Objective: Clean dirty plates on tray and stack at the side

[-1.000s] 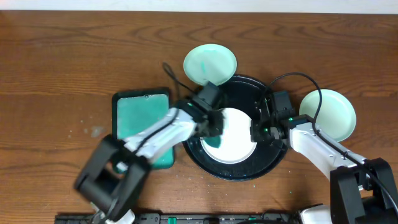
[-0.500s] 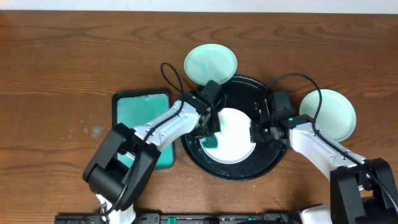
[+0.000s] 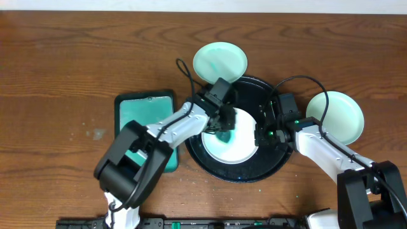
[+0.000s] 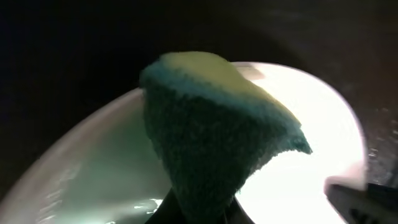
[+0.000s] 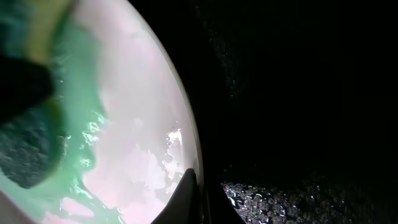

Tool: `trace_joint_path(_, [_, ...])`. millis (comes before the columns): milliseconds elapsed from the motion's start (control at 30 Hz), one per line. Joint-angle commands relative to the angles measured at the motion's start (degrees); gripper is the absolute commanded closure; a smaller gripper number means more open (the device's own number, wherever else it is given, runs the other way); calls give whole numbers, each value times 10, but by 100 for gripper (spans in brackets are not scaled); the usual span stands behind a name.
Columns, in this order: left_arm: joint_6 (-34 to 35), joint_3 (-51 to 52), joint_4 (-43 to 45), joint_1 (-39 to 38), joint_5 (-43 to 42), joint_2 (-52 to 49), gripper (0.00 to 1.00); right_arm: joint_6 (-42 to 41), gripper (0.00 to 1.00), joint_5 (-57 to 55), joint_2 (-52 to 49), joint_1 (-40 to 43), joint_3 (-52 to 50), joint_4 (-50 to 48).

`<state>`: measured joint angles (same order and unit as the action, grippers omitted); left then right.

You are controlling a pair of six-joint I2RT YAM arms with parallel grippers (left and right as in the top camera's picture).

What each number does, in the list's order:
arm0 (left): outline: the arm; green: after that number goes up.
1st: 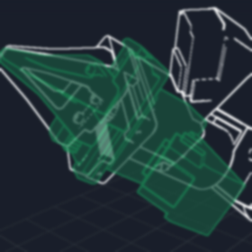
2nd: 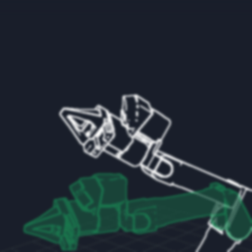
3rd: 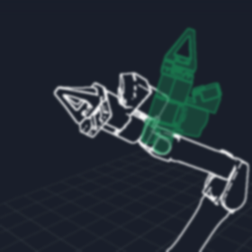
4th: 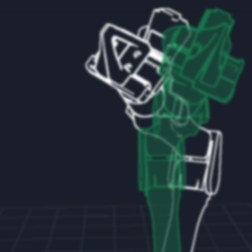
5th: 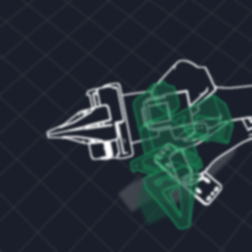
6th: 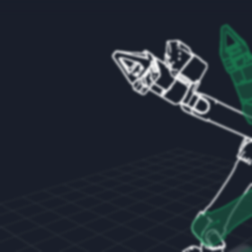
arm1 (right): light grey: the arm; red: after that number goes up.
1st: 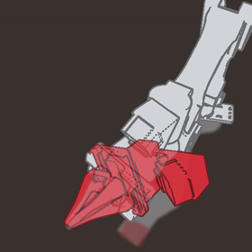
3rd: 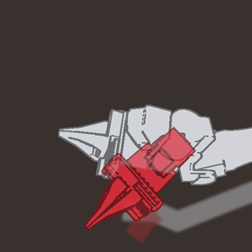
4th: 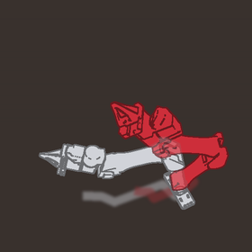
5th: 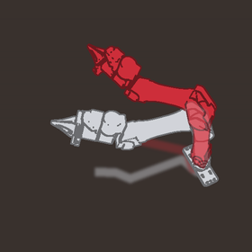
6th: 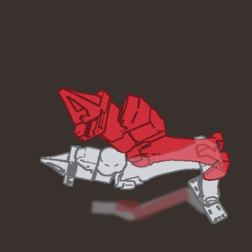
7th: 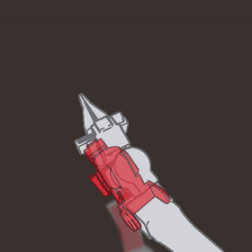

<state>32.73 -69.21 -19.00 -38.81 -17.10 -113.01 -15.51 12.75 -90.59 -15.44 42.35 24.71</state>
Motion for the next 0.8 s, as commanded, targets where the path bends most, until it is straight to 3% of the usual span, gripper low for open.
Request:
trace_joint_path(0, [-8,4,14,-28,-57,-50,93,3,99,-22,-8,0,-6,9])
trace_joint_path(167, [-10,-7,29,-31,-132,-49,93,3,99,-22,-8,0,-6,10])
trace_joint_path(267, [-25,-7,30,-30,-124,-49,92,3,99,-22,-8,0,-6,10])
trace_joint_path(367, [-25,-8,7,-25,-30,-47,93,3,99,-22,-8,0,-6,11])
trace_joint_path(567, [-52,-38,-88,-19,266,-29,93,3,99,-22,-8,0,-6,13])
trace_joint_path(667, [-113,-47,-97,-19,312,-28,93,3,99,-22,-8,0,-6,12])
trace_joint_path(767, [-130,-47,-114,-19,335,-28,93,3,99,-22,-8,0,-6,12])
